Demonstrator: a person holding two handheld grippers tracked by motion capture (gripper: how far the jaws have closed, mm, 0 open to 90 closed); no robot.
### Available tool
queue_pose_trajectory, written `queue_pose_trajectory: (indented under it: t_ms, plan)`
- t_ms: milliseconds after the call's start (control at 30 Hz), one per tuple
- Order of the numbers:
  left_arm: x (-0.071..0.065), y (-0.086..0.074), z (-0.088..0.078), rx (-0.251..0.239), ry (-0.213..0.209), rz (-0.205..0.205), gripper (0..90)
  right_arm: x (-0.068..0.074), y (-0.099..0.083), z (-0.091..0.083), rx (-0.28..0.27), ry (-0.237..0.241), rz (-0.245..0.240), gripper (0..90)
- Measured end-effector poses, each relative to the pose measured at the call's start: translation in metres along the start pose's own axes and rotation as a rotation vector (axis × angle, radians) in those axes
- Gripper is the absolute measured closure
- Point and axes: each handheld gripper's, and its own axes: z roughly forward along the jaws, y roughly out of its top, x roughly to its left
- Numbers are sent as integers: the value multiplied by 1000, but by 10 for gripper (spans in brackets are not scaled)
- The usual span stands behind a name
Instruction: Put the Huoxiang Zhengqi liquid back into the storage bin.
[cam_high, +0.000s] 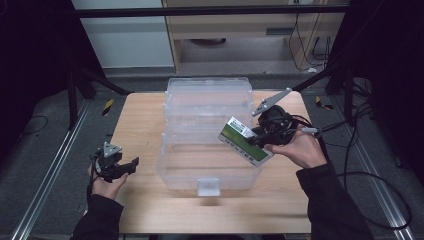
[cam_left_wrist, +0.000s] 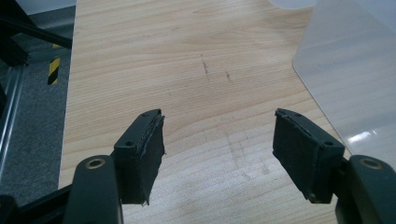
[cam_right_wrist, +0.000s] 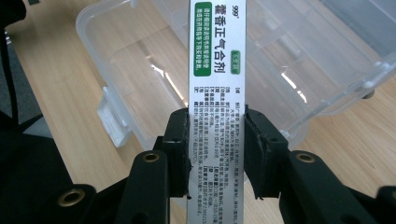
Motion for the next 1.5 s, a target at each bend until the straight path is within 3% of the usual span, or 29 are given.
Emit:
queue_pose_trajectory:
  t_ms: [367,833,1500]
  plan:
    - [1,0,1,2,-1,-3,329,0,6,17,40,58,-87,642]
    - [2,-1,2,6,-1,-6,331,-1,8,34,100,113,-159,642]
    - [2,-1,2,10,-2,-6,337,-4,7,63,210,149,-272,641]
